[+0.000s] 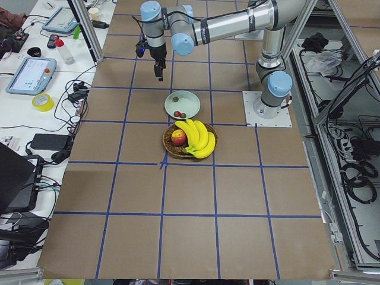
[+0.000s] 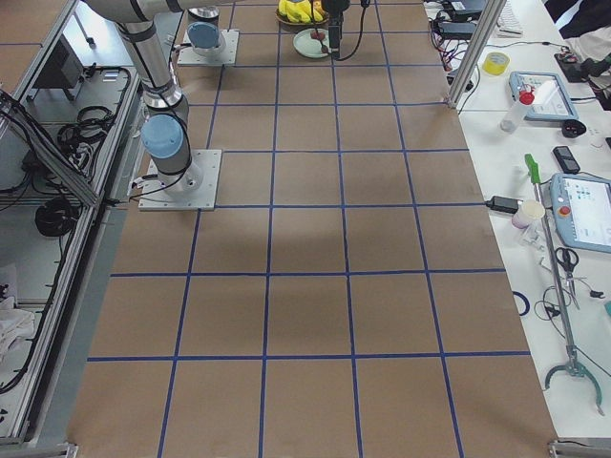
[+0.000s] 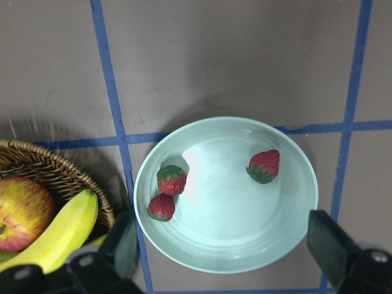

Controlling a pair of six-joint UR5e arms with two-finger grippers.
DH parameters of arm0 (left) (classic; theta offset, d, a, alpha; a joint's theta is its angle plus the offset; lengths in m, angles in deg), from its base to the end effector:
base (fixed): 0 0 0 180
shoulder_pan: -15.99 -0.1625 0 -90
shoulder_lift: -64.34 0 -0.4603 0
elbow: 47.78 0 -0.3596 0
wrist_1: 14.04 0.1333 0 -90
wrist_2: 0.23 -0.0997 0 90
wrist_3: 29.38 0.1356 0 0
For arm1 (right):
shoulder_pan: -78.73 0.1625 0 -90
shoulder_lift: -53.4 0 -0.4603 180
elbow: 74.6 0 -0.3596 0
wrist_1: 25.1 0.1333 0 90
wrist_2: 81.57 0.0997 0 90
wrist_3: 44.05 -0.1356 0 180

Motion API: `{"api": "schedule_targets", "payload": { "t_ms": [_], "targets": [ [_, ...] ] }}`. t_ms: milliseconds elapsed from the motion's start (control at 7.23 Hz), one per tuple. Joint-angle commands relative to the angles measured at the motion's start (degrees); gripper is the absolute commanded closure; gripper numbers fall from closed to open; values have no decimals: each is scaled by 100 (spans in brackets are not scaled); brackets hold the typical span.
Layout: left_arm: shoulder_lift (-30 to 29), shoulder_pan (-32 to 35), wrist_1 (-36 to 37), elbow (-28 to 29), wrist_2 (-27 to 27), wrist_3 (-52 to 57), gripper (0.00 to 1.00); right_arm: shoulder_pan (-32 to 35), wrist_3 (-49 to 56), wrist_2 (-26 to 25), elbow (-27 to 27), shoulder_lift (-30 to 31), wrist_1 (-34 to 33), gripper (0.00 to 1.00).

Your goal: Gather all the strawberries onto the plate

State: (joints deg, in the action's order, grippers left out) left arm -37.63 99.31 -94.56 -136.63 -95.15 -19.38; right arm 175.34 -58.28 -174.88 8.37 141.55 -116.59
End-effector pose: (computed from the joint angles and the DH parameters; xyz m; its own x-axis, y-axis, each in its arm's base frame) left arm -0.0574 -0.5556 0.4079 -0.9949 0.0602 -0.0804 0.0573 0.9976 0.0379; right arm 0.1808 -0.4701 0.5321 -0.9901 0.1376 0.0270 0.1331 0.9830 -0.1267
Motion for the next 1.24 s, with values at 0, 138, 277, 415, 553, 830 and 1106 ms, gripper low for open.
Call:
{"api": "schedule_targets", "payload": {
  "t_ms": [0,138,277,415,553,830,1106],
  "targets": [
    [483,298,-87,70,51,-427,0,-2,-1,-2,0,-9,0,0],
    [668,308,-87,62,192,-629,0,-2,-1,6,0,-9,0,0],
    [826,308,-87,70,237,-631,0,-2,-9,-2,0,-9,-9,0],
    [932,308,-252,62,507,-622,0,-2,-9,-2,0,0,0,0],
    [977,308,-341,70,588,-622,0,-2,-1,-2,0,0,0,0],
    [1074,290,-552,79,928,-622,0,-11,-1,7,0,0,-9,0],
    [1091,290,-562,79,888,-604,0,-2,-1,6,0,0,0,0]
  ]
}}
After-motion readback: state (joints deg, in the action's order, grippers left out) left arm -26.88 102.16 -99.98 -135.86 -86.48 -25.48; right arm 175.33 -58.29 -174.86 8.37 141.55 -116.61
